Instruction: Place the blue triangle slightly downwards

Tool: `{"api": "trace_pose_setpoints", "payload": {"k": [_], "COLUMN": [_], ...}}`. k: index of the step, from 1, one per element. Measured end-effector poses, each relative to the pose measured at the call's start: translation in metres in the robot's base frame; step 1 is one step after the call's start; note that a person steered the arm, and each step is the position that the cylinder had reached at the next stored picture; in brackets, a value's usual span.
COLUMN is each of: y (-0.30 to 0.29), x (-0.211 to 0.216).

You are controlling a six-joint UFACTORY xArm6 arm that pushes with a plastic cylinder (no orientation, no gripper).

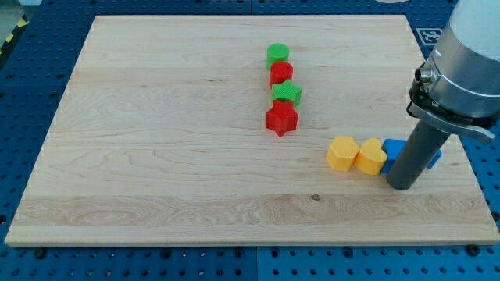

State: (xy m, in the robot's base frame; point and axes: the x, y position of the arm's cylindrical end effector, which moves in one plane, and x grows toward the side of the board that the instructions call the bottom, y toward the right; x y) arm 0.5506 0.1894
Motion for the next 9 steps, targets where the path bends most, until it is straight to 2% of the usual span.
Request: {"api": "trace_pose_setpoints", "payload": {"k": [3,5,6,8,9], "y": [0.0,0.026,0.06,0.131,0.134], "x": [0.007,0.059,0.065,0.033,0.007]}}
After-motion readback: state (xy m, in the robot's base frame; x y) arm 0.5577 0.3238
